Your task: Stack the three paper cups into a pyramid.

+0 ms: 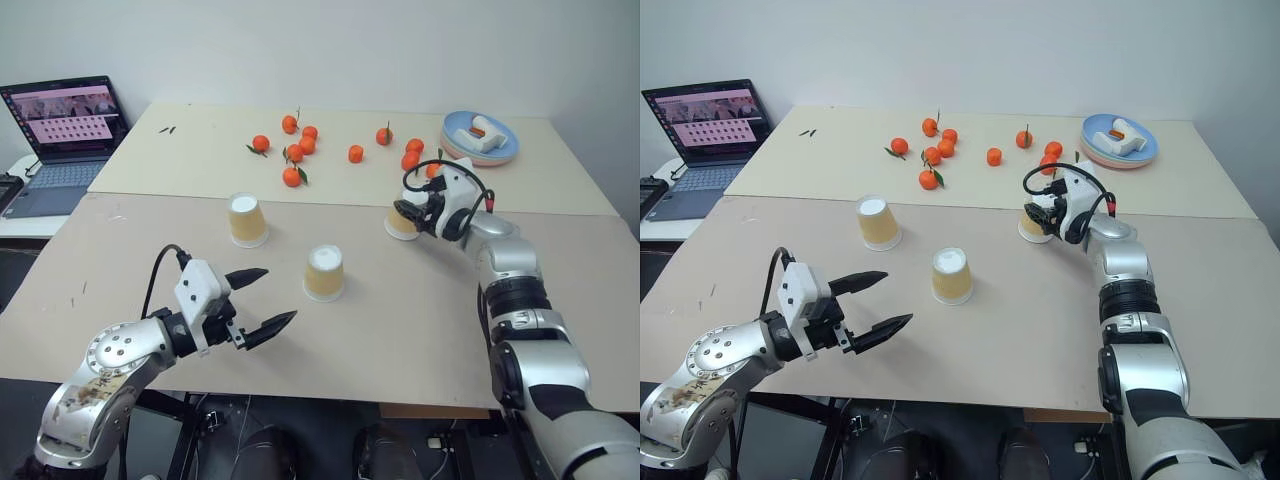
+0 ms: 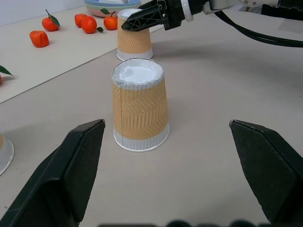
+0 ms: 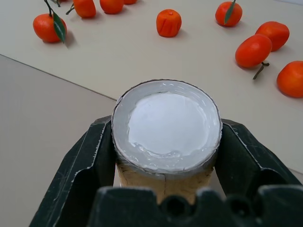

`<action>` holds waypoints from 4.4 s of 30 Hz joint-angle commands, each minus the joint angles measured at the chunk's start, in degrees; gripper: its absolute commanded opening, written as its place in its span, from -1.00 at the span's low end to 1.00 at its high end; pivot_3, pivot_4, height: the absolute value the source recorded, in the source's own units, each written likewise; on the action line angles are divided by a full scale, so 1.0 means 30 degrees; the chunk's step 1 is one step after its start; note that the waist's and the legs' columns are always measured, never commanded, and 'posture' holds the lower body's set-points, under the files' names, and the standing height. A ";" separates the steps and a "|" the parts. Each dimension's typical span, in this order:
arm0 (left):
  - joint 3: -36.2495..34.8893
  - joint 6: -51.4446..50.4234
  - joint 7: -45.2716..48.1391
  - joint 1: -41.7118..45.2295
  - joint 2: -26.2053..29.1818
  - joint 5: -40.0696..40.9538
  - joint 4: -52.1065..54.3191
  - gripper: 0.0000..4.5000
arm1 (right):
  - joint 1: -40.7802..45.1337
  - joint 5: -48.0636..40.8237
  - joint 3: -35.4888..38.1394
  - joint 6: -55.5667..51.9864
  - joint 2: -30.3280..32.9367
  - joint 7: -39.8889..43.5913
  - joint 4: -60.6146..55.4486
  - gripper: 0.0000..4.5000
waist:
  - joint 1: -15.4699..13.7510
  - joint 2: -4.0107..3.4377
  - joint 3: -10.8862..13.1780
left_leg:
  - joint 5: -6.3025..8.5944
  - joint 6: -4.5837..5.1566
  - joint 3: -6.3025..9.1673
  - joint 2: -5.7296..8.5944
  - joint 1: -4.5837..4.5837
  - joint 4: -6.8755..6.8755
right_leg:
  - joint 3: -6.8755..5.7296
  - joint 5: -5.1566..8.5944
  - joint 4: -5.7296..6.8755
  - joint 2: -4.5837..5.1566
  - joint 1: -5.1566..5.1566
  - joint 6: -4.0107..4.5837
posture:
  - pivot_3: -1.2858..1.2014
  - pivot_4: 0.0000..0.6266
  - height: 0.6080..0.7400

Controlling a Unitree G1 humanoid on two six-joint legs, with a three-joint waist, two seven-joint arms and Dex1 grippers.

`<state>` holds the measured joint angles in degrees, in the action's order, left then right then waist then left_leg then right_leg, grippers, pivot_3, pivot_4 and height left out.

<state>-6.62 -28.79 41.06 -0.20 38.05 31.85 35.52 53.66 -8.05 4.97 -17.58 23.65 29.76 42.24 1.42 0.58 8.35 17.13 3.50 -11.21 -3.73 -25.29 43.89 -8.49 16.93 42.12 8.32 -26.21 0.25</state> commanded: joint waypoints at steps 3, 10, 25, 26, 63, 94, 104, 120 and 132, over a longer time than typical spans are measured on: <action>-0.0368 0.0064 0.0006 -0.0029 0.0184 0.0333 0.0922 1.00 | 0.0506 -0.0348 0.0417 0.0088 0.0506 0.0412 -0.1474 0.17 | 0.0009 -0.0001 0.0001 | 0.0000 0.0000 0.0001 -0.0003 0.0000 0.0000 | -0.0001 0.0000 0.0001 -0.0001 0.0000 0.0001 | 0.03 -0.52 0.09; -0.0335 0.0063 0.0110 -0.0016 0.0232 0.0312 0.0854 1.00 | -0.2718 -0.1887 -0.0026 -0.2337 0.4104 0.5813 -0.8558 0.17 | -0.0265 -0.0010 0.0007 | 0.0006 0.0009 0.0013 0.0005 -0.0025 -0.0014 | -0.0018 0.0006 -0.0028 0.0012 -0.0005 -0.0008 | 0.03 -0.52 0.09; -0.0433 -0.0005 0.0245 0.0219 0.0297 0.0356 0.0724 1.00 | -0.5590 -0.2098 -0.3841 -0.3105 0.4743 1.0181 -1.2741 0.17 | -0.0007 -0.0007 0.0007 | 0.0003 0.0005 0.0017 -0.0023 0.0027 0.0003 | -0.0004 -0.0008 -0.0015 0.0006 0.0023 0.0013 | 0.03 -0.52 0.09; -0.0465 -0.0025 0.0213 0.0222 0.0290 0.0369 0.0727 1.00 | -0.5497 -0.2125 -0.3914 -0.3146 0.4590 1.0212 -1.2725 0.17 | -0.0024 -0.0007 0.0007 | 0.0003 0.0005 0.0017 -0.0024 0.0027 0.0002 | -0.0003 -0.0008 -0.0014 0.0005 0.0022 0.0013 | 0.03 -0.52 0.09; -0.0706 -0.0106 -0.0231 0.0040 0.0332 0.0268 0.0961 1.00 | -0.5796 -0.2847 -0.4130 -0.4202 0.1777 0.9816 -1.3082 1.00 | -0.0153 -0.0005 0.0006 | 0.0003 0.0005 0.0018 -0.0013 0.0025 0.0005 | -0.0011 -0.0010 -0.0009 0.0003 0.0020 0.0017 | 0.03 -0.52 0.09; -0.0491 0.5659 -0.1626 0.7378 -0.2022 -0.4928 -1.3767 1.00 | -0.6247 -0.5489 -0.1779 -0.7600 0.6762 0.8804 -2.0260 1.00 | -0.0496 0.0046 0.0025 | 0.0005 0.0011 0.0025 0.0005 -0.0003 0.0016 | -0.0062 -0.0016 -0.0024 0.0008 0.0026 0.0008 | 0.03 -0.52 0.09; 0.1036 0.9211 0.0370 1.3303 -0.3078 -0.6564 -2.1550 1.00 | -0.6867 -0.5664 -0.1228 -0.7679 0.7135 0.8336 -2.0726 1.00 | -0.0233 0.0099 0.0056 | 0.0003 0.0016 0.0014 0.0030 -0.0032 0.0012 | -0.0073 -0.0011 -0.0030 0.0011 0.0011 -0.0004 | 0.03 -0.52 0.09; 0.0705 1.1668 0.0661 1.6753 -0.4061 -0.7230 -2.7952 1.00 | -0.7047 -0.5514 -0.1303 -0.7340 0.7162 0.8186 -2.0305 1.00 | -0.0171 0.0136 0.0078 | 0.0001 0.0020 0.0020 0.0041 -0.0051 0.0013 | -0.0081 -0.0004 -0.0028 0.0017 0.0000 -0.0014 | 0.03 -0.52 0.09; 0.0495 1.1876 0.0628 1.8098 -0.5019 -0.7251 -2.9796 1.00 | -0.7048 -0.5376 -0.1307 -0.7229 0.7171 0.8121 -2.0084 1.00 | -0.0157 0.0155 0.0090 | 0.0000 0.0022 0.0031 0.0045 -0.0066 0.0024 | -0.0092 -0.0003 -0.0027 0.0017 -0.0005 -0.0016 | 0.03 -0.52 0.09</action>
<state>-4.03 5.16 43.16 51.85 22.78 10.10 -54.49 32.26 -23.82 -0.71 -40.54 44.40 54.44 -17.22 0.95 1.05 8.62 17.13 3.57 -11.12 -3.59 -25.49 43.97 -8.76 16.92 42.04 8.37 -26.22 0.20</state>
